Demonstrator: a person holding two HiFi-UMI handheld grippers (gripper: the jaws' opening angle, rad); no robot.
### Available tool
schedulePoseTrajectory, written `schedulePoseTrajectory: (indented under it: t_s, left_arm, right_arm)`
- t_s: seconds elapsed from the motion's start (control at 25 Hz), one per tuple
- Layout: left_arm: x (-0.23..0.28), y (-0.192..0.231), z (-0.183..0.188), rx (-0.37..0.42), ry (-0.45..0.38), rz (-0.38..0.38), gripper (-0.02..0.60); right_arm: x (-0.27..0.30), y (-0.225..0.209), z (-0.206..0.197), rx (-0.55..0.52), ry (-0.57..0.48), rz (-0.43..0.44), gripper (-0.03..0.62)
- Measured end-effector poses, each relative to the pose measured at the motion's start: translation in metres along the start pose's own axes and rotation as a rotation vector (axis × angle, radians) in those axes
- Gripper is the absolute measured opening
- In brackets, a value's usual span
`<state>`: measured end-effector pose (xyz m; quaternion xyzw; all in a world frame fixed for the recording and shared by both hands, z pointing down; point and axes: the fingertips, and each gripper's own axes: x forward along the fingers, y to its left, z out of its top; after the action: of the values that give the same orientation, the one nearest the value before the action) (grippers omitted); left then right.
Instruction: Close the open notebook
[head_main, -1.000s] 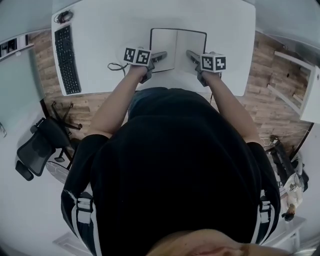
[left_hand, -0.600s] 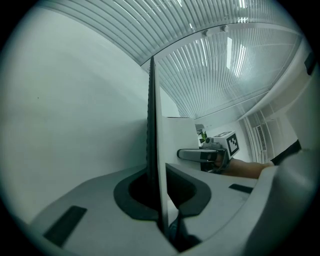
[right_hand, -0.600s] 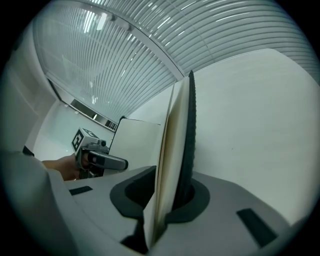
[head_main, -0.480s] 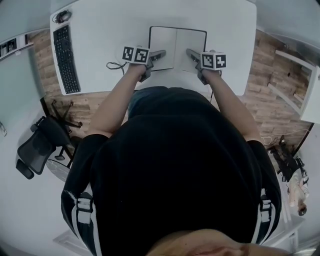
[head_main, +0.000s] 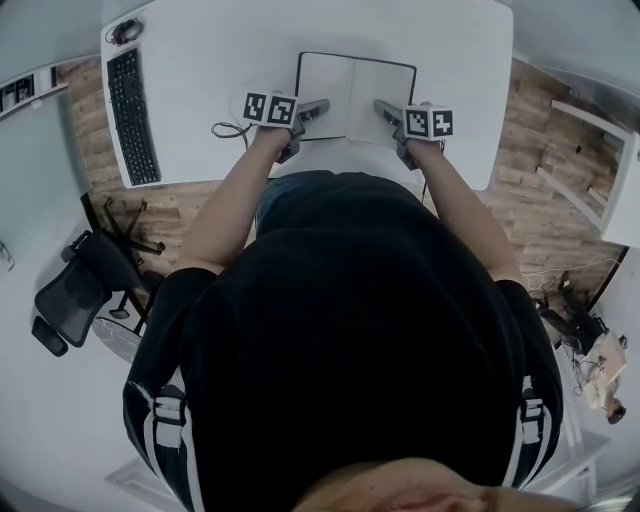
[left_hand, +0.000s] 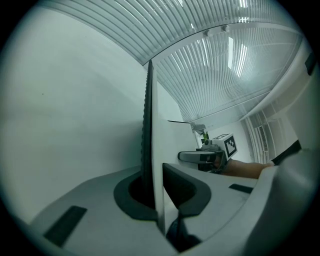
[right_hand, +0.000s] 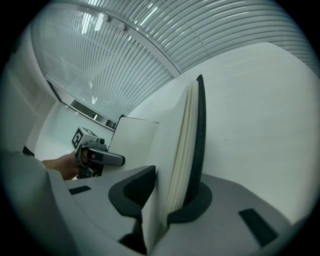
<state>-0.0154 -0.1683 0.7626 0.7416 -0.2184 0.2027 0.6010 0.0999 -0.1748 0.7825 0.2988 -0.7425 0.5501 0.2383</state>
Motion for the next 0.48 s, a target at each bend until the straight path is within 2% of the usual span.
schedulePoseTrajectory:
  t_s: [0.48]
  left_arm:
    - [-0.004, 0.003, 0.000, -0.003, -0.013, 0.012, 0.045]
  right_arm:
    - [-0.016, -0.028, -0.016, 0.013, -0.014, -0.067, 0.166]
